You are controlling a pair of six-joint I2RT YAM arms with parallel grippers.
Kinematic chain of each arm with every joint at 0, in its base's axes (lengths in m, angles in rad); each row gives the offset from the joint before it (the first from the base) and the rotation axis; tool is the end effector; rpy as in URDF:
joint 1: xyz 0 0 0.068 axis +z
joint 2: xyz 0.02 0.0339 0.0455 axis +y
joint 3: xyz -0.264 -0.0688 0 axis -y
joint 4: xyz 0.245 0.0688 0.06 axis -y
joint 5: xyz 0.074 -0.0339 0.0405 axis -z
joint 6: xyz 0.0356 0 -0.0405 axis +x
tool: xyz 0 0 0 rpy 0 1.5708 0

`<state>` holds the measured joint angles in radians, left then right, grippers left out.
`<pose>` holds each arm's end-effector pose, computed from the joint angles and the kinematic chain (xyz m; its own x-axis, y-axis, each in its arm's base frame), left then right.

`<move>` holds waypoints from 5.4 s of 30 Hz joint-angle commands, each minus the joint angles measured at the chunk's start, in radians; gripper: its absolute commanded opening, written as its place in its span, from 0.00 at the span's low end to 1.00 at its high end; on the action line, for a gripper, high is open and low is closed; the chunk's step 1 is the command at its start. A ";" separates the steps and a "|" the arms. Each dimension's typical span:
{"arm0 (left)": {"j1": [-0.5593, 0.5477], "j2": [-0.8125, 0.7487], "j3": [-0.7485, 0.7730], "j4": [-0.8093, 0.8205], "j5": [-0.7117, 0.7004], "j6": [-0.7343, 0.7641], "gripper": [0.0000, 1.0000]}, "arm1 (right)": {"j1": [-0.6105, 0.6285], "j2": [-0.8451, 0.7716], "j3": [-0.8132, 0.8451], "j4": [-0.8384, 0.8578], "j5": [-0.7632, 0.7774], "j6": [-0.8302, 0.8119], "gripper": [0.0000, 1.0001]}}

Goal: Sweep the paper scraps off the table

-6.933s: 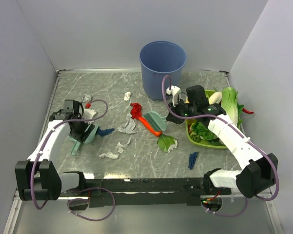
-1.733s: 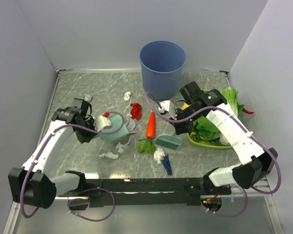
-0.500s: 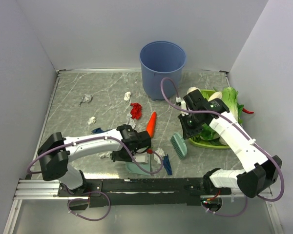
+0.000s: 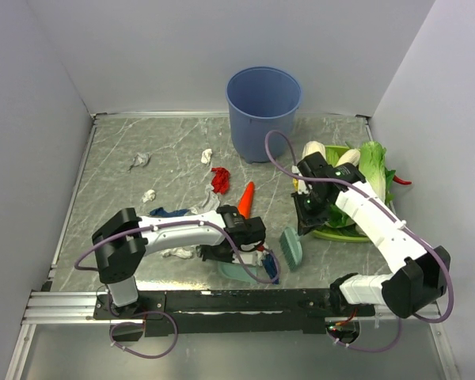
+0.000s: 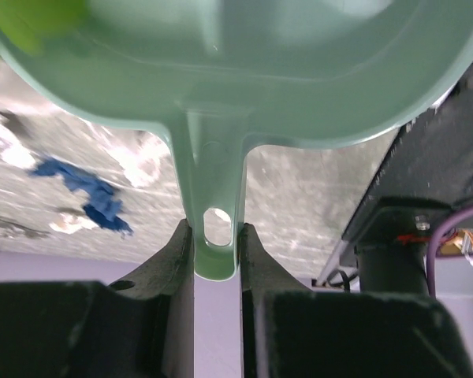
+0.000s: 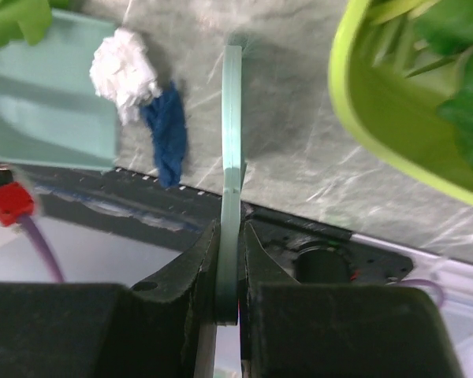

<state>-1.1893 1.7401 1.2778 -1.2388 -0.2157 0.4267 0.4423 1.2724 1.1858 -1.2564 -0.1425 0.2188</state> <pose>0.1174 -0.2722 0.2103 0.0434 0.9776 0.2061 0.9875 -0.0733 0.1394 0.1933 0.0972 0.2980 -0.9577 -0.2158 -0.1904 -0.2508 0.9504 0.1841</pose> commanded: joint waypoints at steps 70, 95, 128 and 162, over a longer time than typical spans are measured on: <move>1.083 -0.972 -0.580 -0.068 -0.109 0.101 0.01 | 0.271 0.527 0.845 0.486 -0.148 -0.064 0.00; 1.097 -0.709 -0.713 0.236 -0.254 0.259 0.01 | 0.440 1.002 1.138 0.479 0.012 -0.045 0.00; 1.054 -0.758 -0.663 0.243 -0.175 0.149 0.01 | 0.432 1.032 1.350 0.608 -0.203 -0.047 0.00; 1.149 -0.674 -0.600 0.145 -0.212 0.099 0.01 | 0.452 1.188 1.391 0.652 -0.015 -0.311 0.00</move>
<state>-0.0444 1.0409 0.6437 -1.1042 -0.4343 0.5343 0.8684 2.4313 2.5332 -0.6548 -0.1604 -0.0601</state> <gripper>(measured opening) 0.212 0.154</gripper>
